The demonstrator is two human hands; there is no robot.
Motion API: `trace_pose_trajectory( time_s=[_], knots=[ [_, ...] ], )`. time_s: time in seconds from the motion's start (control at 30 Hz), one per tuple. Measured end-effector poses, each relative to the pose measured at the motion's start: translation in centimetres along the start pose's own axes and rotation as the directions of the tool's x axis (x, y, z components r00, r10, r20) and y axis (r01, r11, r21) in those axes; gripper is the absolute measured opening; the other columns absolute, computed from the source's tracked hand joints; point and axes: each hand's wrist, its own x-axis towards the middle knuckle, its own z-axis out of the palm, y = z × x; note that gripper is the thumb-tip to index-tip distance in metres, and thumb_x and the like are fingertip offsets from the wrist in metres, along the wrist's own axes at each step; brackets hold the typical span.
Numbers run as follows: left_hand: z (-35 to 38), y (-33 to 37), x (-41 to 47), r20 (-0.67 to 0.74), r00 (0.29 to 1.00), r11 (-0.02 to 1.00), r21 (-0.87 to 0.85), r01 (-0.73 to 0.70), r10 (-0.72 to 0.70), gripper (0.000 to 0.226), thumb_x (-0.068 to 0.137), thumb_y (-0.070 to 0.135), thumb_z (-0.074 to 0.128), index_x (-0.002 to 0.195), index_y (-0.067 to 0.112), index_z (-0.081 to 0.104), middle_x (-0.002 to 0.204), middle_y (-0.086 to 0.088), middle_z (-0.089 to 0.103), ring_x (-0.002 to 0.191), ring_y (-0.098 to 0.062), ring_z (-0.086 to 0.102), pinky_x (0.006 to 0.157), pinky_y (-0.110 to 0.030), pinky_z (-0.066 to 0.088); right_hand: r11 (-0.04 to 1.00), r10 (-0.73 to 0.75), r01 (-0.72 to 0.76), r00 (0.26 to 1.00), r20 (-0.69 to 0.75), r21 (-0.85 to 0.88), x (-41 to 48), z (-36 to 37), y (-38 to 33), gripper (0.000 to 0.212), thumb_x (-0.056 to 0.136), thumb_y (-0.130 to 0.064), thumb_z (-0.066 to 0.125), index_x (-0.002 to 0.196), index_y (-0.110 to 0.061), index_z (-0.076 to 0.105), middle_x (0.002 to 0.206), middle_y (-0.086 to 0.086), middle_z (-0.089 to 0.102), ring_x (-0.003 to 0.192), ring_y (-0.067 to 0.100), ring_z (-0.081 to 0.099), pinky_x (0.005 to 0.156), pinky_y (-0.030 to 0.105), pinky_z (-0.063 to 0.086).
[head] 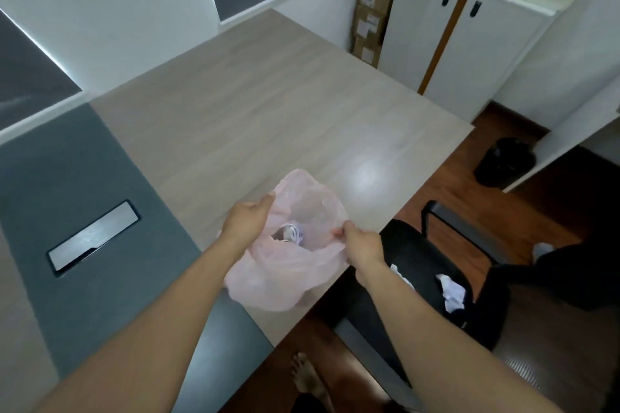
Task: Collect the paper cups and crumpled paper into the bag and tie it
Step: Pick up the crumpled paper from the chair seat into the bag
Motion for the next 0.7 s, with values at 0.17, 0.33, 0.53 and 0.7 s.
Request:
trace_pose_trajectory(
  time_s=[0.17,0.33,0.53,0.7],
  knots=[
    [4.5,2.0,-1.4,0.256,0.967,0.975,-0.215,0.055,0.002,0.056,0.090,0.064,0.069,0.106,0.013,0.086,0.102,-0.010,0.085,0.101,-0.035,0.081,0.094,-0.052,0.062,0.991,-0.106,0.118,0.981,-0.161,0.066,-0.3,-7.8,-3.9,0.027,0.092,-0.026,0.059,0.070,-0.011,0.056,0.068,0.009,0.053,0.067,0.023,0.047,0.059,0.035,0.037],
    [11.1,2.6,-3.3,0.375,0.926,0.956,-0.284,0.073,0.040,0.044,0.100,0.042,0.065,0.110,0.002,0.082,0.106,-0.020,0.082,0.093,-0.033,0.075,0.082,-0.042,0.053,0.983,-0.179,0.183,0.959,-0.221,-0.001,-1.3,-14.9,-4.7,0.035,0.093,-0.033,0.061,0.064,-0.020,0.046,0.066,0.004,0.046,0.064,0.020,0.043,0.064,0.036,0.033],
    [18.3,1.7,-5.8,0.353,0.932,0.997,-0.039,-0.069,0.079,0.027,0.105,0.024,0.051,0.084,0.014,0.065,0.076,-0.006,0.064,0.072,-0.021,0.061,0.063,-0.031,0.045,0.941,-0.274,0.215,0.938,-0.214,-0.262,1.3,-21.4,-0.7,0.042,0.102,-0.041,0.064,0.067,-0.018,0.063,0.054,-0.007,0.045,0.057,0.015,0.042,0.062,0.033,0.032],
    [22.7,-1.8,-6.5,0.253,0.965,0.968,0.219,-0.125,0.067,0.031,0.106,0.027,0.048,0.084,0.012,0.063,0.082,-0.010,0.069,0.078,-0.029,0.065,0.067,-0.037,0.046,0.891,-0.256,0.183,0.958,-0.128,-0.415,4.7,-25.1,4.6,0.036,0.100,-0.036,0.064,0.068,-0.021,0.072,0.063,-0.005,0.068,0.062,0.016,0.062,0.062,0.033,0.045]
  ],
)
